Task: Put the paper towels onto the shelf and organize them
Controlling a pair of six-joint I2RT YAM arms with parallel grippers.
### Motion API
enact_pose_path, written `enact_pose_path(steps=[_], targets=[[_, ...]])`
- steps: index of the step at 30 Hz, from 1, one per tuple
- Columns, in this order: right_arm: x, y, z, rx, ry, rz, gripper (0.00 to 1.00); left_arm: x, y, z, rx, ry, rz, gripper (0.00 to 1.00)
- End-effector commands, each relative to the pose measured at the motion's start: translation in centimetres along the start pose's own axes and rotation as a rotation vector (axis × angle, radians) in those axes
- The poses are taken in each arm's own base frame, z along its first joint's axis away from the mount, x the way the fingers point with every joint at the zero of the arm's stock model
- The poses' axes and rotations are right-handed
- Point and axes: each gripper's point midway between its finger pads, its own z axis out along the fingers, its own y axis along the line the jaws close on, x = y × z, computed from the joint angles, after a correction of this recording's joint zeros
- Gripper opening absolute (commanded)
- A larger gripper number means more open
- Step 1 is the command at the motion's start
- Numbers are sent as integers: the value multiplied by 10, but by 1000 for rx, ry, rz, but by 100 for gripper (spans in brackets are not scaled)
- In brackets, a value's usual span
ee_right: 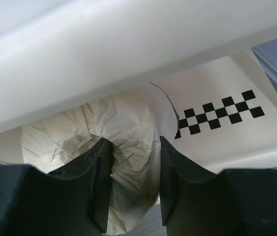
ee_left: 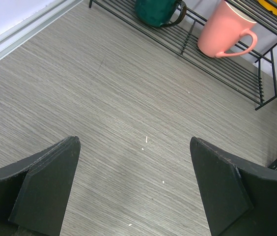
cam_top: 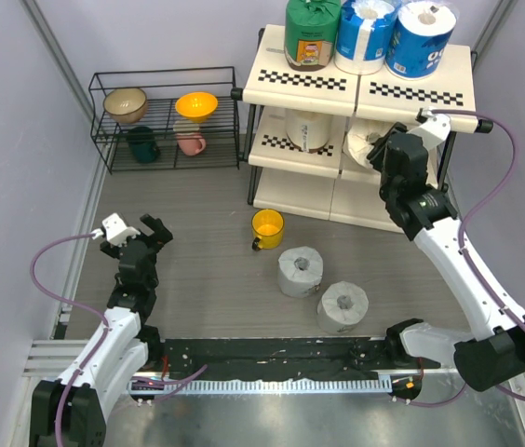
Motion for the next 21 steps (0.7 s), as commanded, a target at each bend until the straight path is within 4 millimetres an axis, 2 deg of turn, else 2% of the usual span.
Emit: enact_pose_path(steps=[1,6,10,11,17,21], targets=[[-40,3,0,6,-142,86,26,-9,0,1,-11,-33,-26,100],[-29,8,6,-15,-111,58,30,-8,0,1,-10,-30,-24,100],[-21,5,8,-4,-97,52,38,-8,0,1,-11,-29,-22,100],[-19,3,9,0,-95,50,43,-8,0,1,-10,-30,-23,100],[-24,-4,5,23,-118,45,54,-7,0,2,-11,-26,-20,100],[-34,-7,-8,5,-142,76,62,-8,-1,2,-10,-28,-22,100]])
